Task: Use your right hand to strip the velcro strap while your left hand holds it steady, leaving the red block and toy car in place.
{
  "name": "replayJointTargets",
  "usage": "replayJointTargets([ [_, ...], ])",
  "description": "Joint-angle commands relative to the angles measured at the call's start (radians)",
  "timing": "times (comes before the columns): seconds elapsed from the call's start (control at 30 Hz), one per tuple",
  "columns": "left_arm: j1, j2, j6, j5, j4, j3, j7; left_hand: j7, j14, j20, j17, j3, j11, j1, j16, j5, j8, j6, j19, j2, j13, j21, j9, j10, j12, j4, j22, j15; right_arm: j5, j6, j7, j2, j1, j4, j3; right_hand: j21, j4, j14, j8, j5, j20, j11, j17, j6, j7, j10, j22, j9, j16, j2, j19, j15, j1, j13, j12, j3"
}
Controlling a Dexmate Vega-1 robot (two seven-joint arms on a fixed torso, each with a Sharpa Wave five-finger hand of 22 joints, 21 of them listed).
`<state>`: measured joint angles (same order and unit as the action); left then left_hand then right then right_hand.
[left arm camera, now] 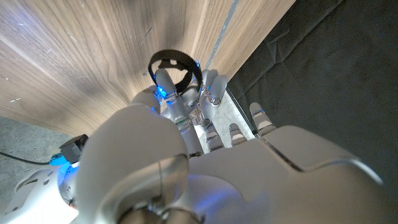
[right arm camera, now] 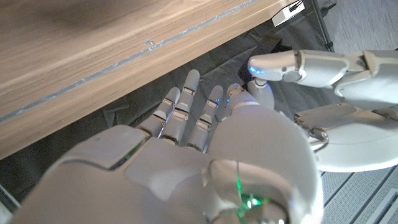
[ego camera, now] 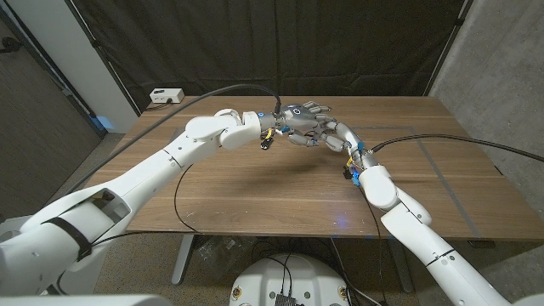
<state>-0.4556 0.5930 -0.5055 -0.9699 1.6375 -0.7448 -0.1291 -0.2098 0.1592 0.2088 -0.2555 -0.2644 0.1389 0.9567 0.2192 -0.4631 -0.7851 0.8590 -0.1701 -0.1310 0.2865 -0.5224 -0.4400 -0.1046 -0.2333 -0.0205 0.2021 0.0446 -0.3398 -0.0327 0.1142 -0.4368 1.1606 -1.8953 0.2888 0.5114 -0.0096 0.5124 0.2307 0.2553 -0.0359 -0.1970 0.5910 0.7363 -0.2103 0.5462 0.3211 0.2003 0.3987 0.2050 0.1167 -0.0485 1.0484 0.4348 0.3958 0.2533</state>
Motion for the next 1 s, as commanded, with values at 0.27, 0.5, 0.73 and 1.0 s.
replayJointTargets([
  [0.27,-0.011,0.016,0.009,-0.095,0.018,-0.006,0.138,-0.004,-0.011,0.002,-0.002,0.006,-0.004,0.010,0.008,-0.007,0.000,0.002,-0.026,0.000,0.002,-0.009,-0.002,-0.003,-0.004,-0.001,0.004,-0.001,-0.017,0.092,0.283,0.153,0.004,0.140,-0.025,0.117,-0.003,0.120,0.005,-0.039,-0.010,0.052,0.101,0.081,0.056,0.066,0.029,0.033,0.081,-0.019,0.089,-0.180,0.042,0.107,0.115,0.040],
  [0.5,-0.037,0.031,0.034,-0.108,0.049,0.012,0.154,-0.005,-0.015,0.003,-0.001,0.007,-0.003,0.013,0.010,-0.008,-0.004,0.003,-0.023,0.000,0.003,-0.010,-0.005,-0.010,-0.007,-0.001,0.004,-0.001,-0.075,0.098,0.343,0.158,-0.006,0.167,-0.019,0.169,-0.028,0.143,0.058,-0.060,-0.010,0.040,0.024,0.196,0.071,0.165,0.025,0.033,0.031,-0.049,0.092,-0.181,0.049,0.047,0.080,0.053],
  [0.73,-0.040,0.033,0.036,-0.105,0.055,0.017,0.150,-0.005,-0.016,0.003,-0.001,0.008,-0.003,0.014,0.011,-0.009,-0.005,0.003,-0.022,-0.001,0.003,-0.011,-0.005,-0.009,-0.007,-0.001,0.004,-0.001,-0.058,0.092,0.289,0.136,0.002,0.136,-0.021,0.188,-0.065,0.197,0.111,-0.051,-0.036,0.011,0.061,0.270,0.074,0.230,0.019,0.065,0.070,-0.055,0.084,-0.189,0.080,0.075,0.114,0.036],
  [1.0,-0.075,0.042,0.062,-0.132,0.087,0.031,0.202,-0.005,-0.018,0.003,0.000,0.010,-0.002,0.015,0.012,-0.010,-0.007,0.003,-0.020,-0.001,0.003,-0.011,-0.007,-0.009,-0.007,-0.001,0.004,-0.002,-0.021,0.097,0.275,0.144,0.011,0.135,-0.031,0.235,-0.021,0.096,0.017,-0.061,0.019,0.093,-0.001,0.065,0.094,0.090,0.009,0.041,-0.020,-0.051,0.089,-0.154,-0.009,0.042,0.015,0.001],
])
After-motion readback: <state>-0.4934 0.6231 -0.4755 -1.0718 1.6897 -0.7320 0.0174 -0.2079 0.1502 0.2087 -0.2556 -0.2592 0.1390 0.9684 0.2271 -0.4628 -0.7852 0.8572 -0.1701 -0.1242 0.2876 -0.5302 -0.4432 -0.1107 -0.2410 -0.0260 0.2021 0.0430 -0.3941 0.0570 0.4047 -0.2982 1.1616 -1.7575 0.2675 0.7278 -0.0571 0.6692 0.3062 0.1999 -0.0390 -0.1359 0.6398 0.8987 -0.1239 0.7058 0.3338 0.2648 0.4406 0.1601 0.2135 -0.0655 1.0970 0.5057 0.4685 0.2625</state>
